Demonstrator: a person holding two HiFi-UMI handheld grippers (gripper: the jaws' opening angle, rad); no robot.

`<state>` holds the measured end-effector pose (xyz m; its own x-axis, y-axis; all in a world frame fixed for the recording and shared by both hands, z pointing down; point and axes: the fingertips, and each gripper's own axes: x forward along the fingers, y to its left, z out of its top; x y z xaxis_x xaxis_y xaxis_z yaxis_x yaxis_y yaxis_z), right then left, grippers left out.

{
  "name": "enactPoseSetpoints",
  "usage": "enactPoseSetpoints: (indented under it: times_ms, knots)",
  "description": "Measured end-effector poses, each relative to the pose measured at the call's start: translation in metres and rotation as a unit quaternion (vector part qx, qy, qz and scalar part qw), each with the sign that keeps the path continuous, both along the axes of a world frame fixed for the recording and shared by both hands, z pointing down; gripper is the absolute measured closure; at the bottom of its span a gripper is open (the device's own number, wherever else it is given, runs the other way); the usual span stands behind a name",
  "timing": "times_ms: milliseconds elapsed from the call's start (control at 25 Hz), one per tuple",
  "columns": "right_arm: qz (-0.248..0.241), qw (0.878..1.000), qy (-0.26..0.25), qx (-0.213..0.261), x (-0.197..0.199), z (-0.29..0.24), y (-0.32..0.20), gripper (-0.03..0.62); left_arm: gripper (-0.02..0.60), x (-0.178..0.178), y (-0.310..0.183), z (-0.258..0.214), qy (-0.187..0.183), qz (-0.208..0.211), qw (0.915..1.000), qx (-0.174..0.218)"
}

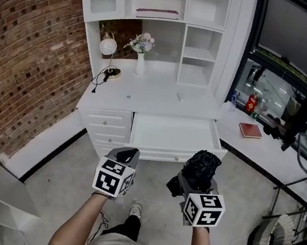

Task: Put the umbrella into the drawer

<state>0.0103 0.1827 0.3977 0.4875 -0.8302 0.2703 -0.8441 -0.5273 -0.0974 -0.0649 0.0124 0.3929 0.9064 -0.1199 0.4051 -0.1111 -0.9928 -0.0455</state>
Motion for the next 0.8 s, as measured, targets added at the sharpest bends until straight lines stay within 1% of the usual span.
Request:
enactPoseSetpoints:
  times_ms: [240,520,800]
  knots:
    - [0.001,1.0,0.0,-0.015,0.042,0.011,-0.032,0.344,0.588,0.045,-0.034,0.011,0.006,0.002,0.9998,-0.019]
    - [0.003,0.999,-0.007,-0.036,0.099,0.014,-0.084,0.345,0.588,0.099,-0.094,0.019,0.003,-0.006,0.9994,-0.035]
    - [0.006,0.998,-0.011,-0.058,0.143,0.02,-0.133,0.344,0.588,0.146,-0.148,0.04,-0.017,-0.007,0.9986,-0.05]
